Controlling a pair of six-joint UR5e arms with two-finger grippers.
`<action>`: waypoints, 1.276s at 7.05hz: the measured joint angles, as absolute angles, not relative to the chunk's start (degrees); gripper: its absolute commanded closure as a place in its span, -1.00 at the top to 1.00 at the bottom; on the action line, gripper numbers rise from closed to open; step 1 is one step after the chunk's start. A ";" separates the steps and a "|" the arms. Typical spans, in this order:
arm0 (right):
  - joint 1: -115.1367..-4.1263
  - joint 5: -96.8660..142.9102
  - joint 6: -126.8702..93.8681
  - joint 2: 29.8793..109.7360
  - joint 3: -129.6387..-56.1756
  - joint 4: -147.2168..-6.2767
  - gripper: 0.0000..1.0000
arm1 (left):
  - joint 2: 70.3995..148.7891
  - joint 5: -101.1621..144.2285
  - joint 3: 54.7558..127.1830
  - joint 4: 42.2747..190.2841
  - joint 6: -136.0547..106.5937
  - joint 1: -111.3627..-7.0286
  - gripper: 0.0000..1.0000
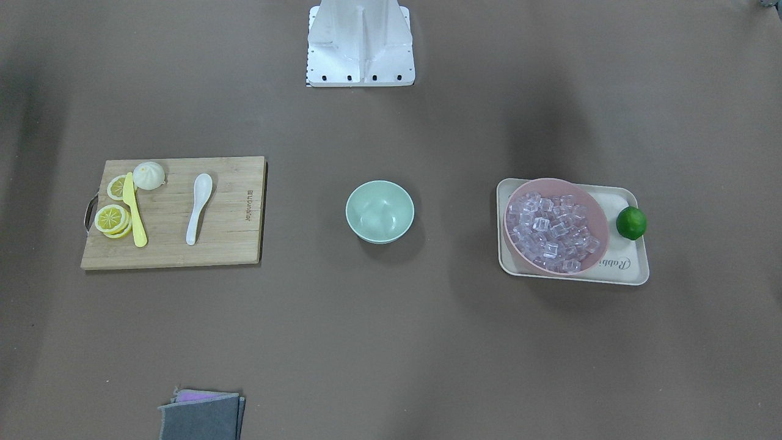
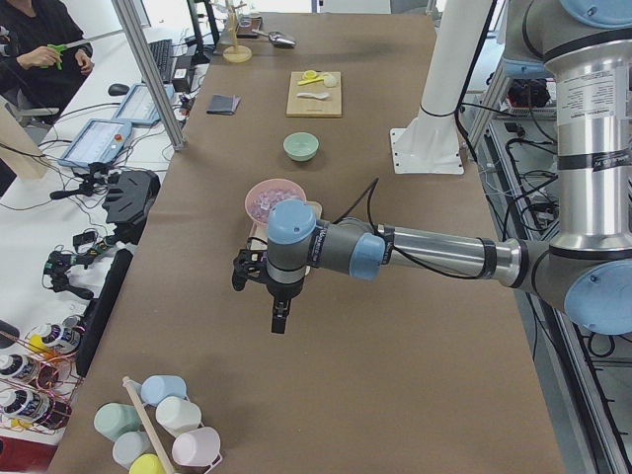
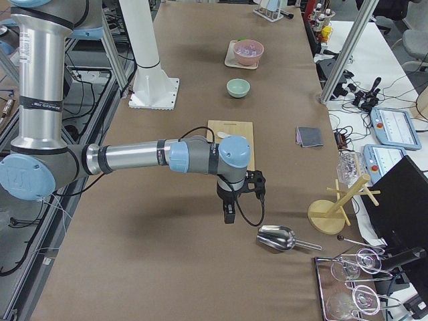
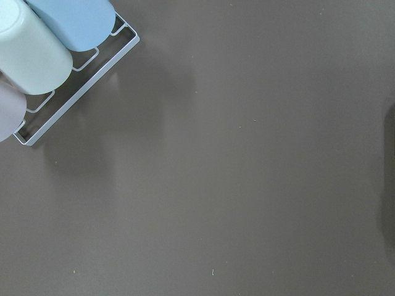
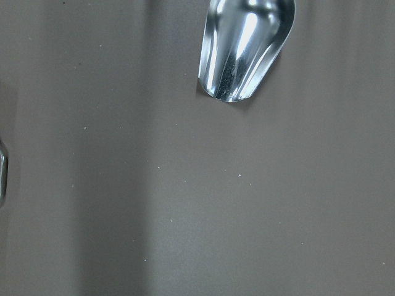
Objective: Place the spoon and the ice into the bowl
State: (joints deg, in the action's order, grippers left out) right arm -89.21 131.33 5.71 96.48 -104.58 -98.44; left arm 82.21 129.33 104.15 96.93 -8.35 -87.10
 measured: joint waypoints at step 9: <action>-89.21 131.68 5.72 96.50 -104.59 -98.40 1.00 | 81.93 129.63 103.46 97.00 -8.21 -87.02 0.96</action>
State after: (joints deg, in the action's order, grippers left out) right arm -89.21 131.68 5.72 96.50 -104.59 -98.41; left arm 81.93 129.63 103.46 97.00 -8.21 -87.02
